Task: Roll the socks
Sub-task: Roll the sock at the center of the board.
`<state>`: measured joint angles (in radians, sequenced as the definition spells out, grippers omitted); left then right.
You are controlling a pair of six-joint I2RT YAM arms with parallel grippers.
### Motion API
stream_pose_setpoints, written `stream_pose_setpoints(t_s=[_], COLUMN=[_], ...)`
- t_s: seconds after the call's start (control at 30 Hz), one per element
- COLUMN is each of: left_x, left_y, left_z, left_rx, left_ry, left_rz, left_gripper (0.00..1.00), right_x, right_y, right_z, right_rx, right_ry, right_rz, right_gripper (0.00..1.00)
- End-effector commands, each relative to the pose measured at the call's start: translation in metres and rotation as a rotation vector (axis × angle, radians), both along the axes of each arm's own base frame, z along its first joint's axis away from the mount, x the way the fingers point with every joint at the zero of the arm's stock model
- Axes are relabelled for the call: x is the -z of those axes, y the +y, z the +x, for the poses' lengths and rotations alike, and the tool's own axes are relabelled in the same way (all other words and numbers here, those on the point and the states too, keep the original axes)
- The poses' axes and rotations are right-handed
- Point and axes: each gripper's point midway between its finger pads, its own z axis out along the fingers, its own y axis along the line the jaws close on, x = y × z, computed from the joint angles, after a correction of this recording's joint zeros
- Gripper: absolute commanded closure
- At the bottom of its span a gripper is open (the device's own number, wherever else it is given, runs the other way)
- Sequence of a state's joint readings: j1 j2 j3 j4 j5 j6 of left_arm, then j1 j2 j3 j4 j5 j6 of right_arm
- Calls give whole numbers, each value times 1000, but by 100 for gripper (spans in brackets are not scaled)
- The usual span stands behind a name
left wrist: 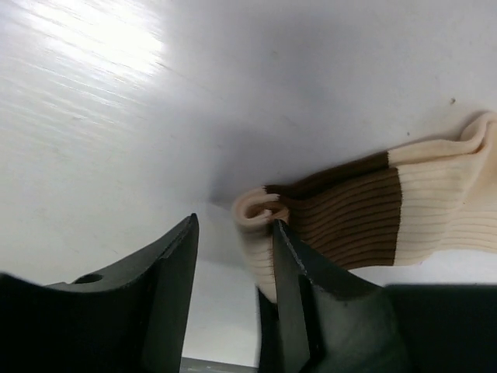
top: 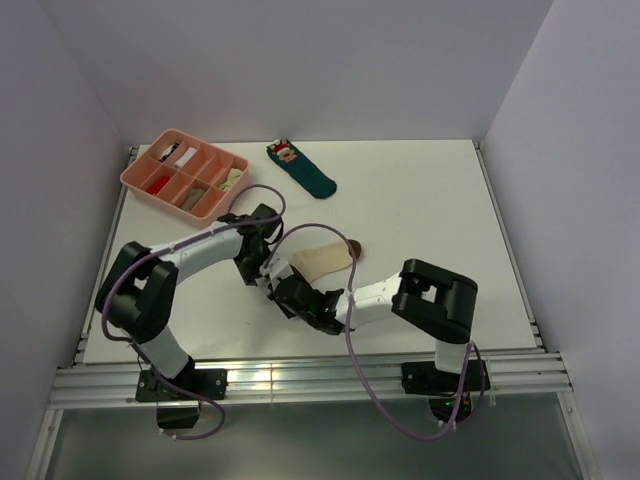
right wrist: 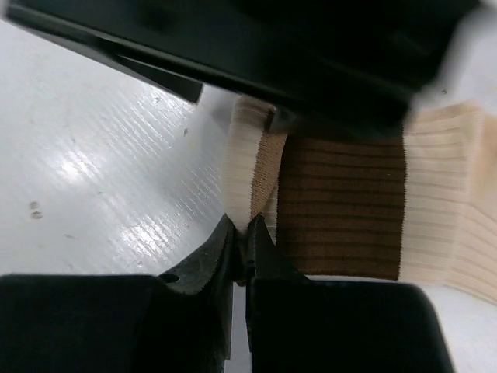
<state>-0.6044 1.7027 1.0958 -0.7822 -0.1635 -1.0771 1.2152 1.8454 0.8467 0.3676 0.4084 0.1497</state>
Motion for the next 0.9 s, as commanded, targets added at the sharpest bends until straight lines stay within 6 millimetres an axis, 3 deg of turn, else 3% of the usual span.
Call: stream_pose_setpoints(t_s=[0.0,0.03,0.07,0.13,0.3,0.47,0.67,0.7,0.87], left_x=[-20,-24,-20,-37,-54,-46,-37,-44,-35], left_y=[15,13,15,16,26,24,8,4,-1], left_z=[16,23,19,33,31,19,7,11,5], left_rx=[-64,-77,-83,-111,-163,-188,-117,-109,-98], left_ry=[-119,-160,-159,-259,-389,-435,-463,-505,-512], left_rz=[-48,-86,-117,-208,-327,-420,-544,-579,-636], left_gripper=[52,51,50,47,50,54,39,37,34], right_x=[18,20,19,21,22,37,40,42,49], right_y=[-12,-14,-14,-16,-16,-23,-37,-40,-48], right_z=[-17,-16,-14,-13,-19,-25,-18,-20,-20], right_rx=[-29,-26,-31,-31,-58,-39,14,23,59], right_ry=[223,254,310,361,578,790,935,956,1039], right_rz=[74,90,135,172,316,421,534,542,586], right_gripper=[100,100,100,100,100,100,100,100,100])
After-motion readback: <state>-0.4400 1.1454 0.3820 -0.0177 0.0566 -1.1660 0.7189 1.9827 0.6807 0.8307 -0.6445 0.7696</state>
